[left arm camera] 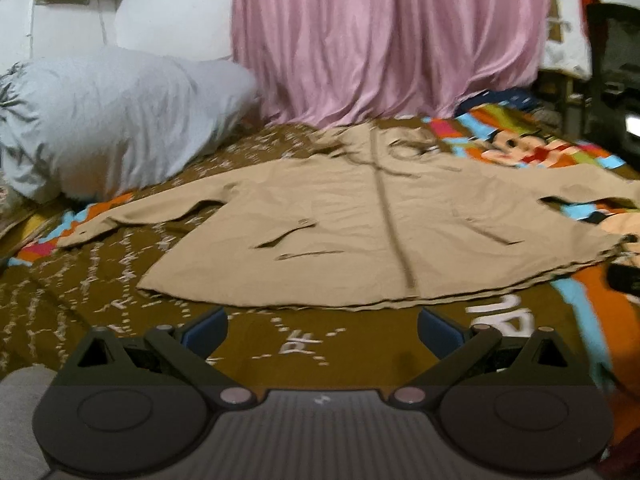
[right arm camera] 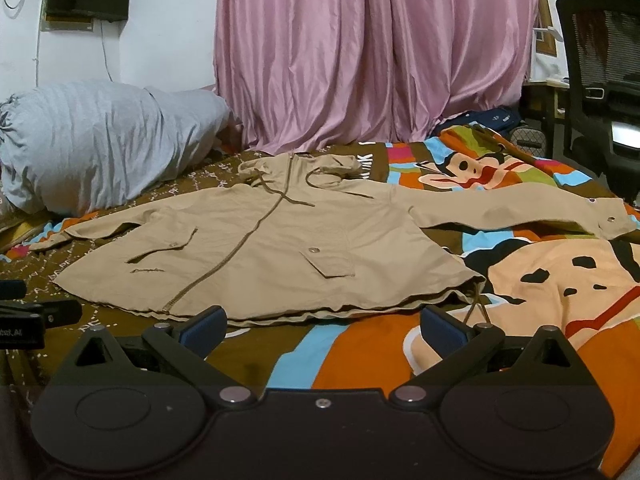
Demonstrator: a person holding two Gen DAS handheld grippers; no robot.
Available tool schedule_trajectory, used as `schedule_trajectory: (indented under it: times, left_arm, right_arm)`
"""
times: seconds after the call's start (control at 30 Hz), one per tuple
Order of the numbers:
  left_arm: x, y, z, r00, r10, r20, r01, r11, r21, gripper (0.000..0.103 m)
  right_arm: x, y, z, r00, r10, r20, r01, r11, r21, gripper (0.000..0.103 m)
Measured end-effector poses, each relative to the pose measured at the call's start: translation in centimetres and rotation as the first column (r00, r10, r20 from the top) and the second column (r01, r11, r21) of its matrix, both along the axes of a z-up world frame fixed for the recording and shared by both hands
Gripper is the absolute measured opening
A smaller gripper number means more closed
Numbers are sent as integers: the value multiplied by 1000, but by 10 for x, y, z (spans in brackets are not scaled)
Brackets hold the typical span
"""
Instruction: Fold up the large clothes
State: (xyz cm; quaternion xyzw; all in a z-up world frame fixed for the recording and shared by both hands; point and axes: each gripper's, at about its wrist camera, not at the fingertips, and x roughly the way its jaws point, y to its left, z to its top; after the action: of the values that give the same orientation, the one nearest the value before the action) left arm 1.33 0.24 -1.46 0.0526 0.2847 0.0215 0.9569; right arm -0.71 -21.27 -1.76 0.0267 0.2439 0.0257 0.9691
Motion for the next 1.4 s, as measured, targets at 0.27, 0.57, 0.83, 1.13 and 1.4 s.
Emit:
schedule_trajectory:
  times: [0.27,0.57,0.83,1.13,1.4]
  left_arm:
    - [72,80,19,983,180,-16,-180,984,12,103]
    - [181,183,-8,941,260,-217,-272,962,-29,102]
    - [207,221,-34,922,147,-359,-215,964,-157,83]
    - [205,205,-29,923,153,-353,-195,977,-84,5]
    - [174,187,35,945,146,-292,-185,977,-110,0]
  right_arm:
    - [26,-40,5,996,-83,-42,84,996,15,102]
    - [104,-88,-1,979,-120,-165,131,990,59,87]
    - [130,-94,-24,950,-178,-255,206,975,87,64]
    - [126,-83,-26,953,-207,-223,222,974,45,24]
    - [112,-91,18,975,-152,-163,179,970,163,15]
